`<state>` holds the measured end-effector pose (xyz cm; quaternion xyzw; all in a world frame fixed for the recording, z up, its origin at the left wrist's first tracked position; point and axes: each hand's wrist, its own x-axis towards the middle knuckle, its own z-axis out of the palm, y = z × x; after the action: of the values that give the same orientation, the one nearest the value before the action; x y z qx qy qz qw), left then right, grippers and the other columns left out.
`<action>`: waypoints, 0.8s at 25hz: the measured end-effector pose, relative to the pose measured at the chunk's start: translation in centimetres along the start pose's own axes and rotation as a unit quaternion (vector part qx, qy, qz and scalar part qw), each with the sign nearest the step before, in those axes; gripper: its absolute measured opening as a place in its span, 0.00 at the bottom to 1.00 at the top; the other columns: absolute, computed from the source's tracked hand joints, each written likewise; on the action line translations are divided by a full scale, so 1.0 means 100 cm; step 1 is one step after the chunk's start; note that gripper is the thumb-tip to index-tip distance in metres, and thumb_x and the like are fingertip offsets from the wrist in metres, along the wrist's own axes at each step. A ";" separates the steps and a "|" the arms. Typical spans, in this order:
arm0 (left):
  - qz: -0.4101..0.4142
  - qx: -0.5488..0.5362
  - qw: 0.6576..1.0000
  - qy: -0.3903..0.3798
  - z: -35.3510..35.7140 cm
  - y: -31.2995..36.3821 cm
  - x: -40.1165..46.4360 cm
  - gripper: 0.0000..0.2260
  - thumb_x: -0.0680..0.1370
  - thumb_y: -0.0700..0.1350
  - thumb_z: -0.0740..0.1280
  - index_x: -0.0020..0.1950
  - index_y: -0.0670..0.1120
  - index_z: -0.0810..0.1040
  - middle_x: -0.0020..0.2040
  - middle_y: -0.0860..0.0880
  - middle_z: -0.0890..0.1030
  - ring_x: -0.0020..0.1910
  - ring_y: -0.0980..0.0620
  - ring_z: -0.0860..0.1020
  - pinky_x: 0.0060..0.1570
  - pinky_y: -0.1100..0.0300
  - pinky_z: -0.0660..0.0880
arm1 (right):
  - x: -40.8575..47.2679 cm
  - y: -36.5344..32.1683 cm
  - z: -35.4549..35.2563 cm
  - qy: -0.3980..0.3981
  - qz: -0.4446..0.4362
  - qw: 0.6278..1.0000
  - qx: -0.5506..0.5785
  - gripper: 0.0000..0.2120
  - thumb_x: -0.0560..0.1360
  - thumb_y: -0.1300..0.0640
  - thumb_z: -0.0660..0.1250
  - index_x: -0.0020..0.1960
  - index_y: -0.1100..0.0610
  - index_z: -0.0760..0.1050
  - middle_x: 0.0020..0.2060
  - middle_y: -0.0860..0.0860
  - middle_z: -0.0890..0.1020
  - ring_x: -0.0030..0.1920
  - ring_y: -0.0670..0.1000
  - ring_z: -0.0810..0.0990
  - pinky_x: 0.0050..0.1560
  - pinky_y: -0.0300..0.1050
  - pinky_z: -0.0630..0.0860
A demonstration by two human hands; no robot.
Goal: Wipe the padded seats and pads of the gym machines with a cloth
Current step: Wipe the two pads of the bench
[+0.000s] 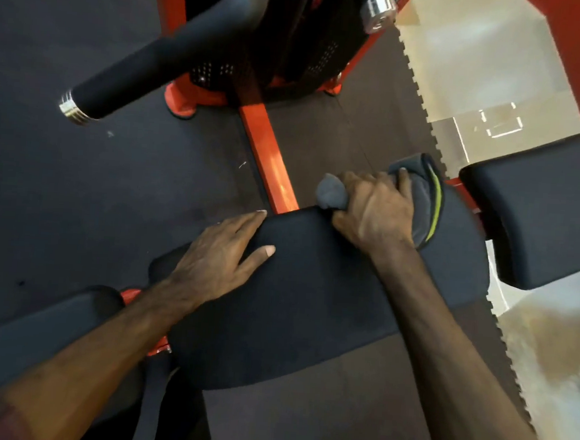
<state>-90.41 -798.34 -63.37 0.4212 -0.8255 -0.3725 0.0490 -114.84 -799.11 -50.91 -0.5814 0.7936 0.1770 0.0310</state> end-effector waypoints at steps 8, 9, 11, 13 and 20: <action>0.042 -0.003 0.999 0.030 0.003 0.053 0.033 0.33 0.84 0.67 0.53 0.84 0.48 0.62 0.81 0.49 0.68 0.78 0.49 0.68 0.73 0.45 0.70 | -0.008 0.034 -0.009 -0.003 -0.048 0.998 0.028 0.26 0.72 0.47 0.65 0.71 0.48 0.74 0.66 0.50 0.81 0.70 0.58 0.74 0.81 0.65 0.49; 0.051 -0.003 0.998 0.035 0.003 0.061 0.038 0.33 0.84 0.66 0.53 0.84 0.48 0.62 0.81 0.49 0.68 0.78 0.50 0.68 0.73 0.45 0.70 | -0.008 0.050 -0.013 0.018 -0.019 0.999 0.041 0.27 0.71 0.46 0.63 0.69 0.48 0.75 0.64 0.50 0.82 0.69 0.59 0.75 0.81 0.66 0.50; 0.071 -0.006 0.997 0.039 0.000 0.079 0.048 0.33 0.85 0.66 0.54 0.84 0.48 0.61 0.82 0.50 0.67 0.78 0.50 0.68 0.73 0.46 0.70 | -0.009 0.065 -0.017 0.036 -0.013 0.996 0.075 0.28 0.69 0.47 0.61 0.69 0.48 0.76 0.63 0.51 0.82 0.69 0.59 0.75 0.81 0.66 0.53; 0.091 -0.009 0.995 0.034 -0.003 0.098 0.059 0.32 0.86 0.65 0.55 0.85 0.49 0.60 0.83 0.51 0.65 0.79 0.52 0.66 0.75 0.48 0.67 | -0.012 0.069 -0.015 0.063 -0.016 0.991 0.117 0.27 0.71 0.51 0.64 0.70 0.50 0.76 0.62 0.53 0.82 0.69 0.60 0.75 0.80 0.65 0.57; 0.150 -0.006 0.988 0.027 -0.007 0.133 0.088 0.33 0.85 0.65 0.57 0.86 0.48 0.59 0.85 0.51 0.61 0.82 0.54 0.61 0.78 0.59 0.58 | -0.082 0.113 -0.001 0.203 0.106 0.918 0.323 0.29 0.72 0.61 0.61 0.73 0.54 0.74 0.68 0.50 0.79 0.71 0.53 0.75 0.73 0.42 0.67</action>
<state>-104.52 -800.27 -56.14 0.3021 -0.8755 -0.3543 0.1294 -122.70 -788.76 -45.97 -0.4757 0.8537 -0.2087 0.0370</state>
